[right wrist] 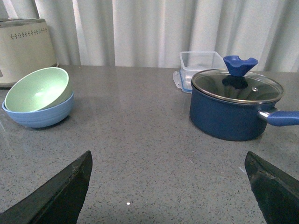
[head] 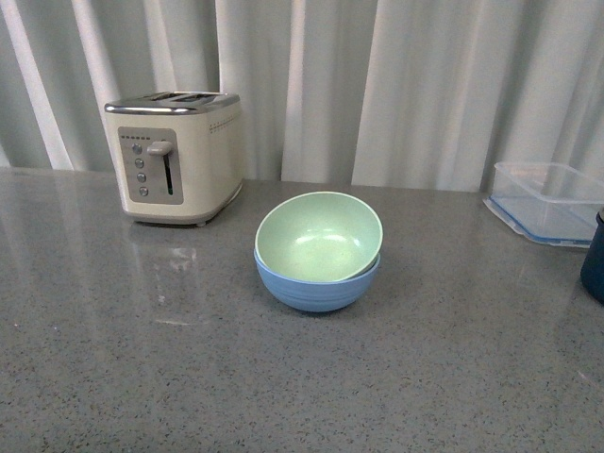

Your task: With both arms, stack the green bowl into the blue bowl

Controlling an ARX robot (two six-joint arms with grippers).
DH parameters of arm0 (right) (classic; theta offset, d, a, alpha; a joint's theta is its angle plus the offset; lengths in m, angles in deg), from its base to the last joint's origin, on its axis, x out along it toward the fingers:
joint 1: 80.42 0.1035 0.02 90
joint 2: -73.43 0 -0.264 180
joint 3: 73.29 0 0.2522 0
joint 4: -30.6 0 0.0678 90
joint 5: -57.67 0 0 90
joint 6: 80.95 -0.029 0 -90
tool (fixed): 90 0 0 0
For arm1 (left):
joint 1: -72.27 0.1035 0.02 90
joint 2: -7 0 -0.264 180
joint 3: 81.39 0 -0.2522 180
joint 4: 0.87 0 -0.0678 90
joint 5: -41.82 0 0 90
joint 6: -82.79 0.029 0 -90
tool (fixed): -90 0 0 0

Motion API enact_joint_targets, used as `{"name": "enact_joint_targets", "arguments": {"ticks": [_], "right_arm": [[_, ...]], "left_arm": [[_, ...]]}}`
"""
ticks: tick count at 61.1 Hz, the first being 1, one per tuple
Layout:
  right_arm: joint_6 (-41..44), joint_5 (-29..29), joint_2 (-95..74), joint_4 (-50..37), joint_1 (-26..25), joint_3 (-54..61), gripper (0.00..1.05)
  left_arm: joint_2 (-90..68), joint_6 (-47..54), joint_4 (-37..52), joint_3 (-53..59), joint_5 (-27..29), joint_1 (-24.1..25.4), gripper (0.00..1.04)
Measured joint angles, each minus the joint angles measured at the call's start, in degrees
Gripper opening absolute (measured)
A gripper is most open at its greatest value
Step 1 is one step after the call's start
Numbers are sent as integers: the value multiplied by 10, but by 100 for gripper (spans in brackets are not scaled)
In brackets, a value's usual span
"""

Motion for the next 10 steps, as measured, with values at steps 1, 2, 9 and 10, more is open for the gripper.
{"name": "enact_joint_targets", "arguments": {"ticks": [1, 2, 9, 10], "right_arm": [[0, 0, 0, 0, 0, 0, 95], [0, 0, 0, 0, 0, 0, 95], [0, 0, 0, 0, 0, 0, 95], [0, 0, 0, 0, 0, 0, 95]], "left_arm": [[0, 0, 0, 0, 0, 0, 98], [0, 0, 0, 0, 0, 0, 98], [0, 0, 0, 0, 0, 0, 98], [0, 0, 0, 0, 0, 0, 98]]}}
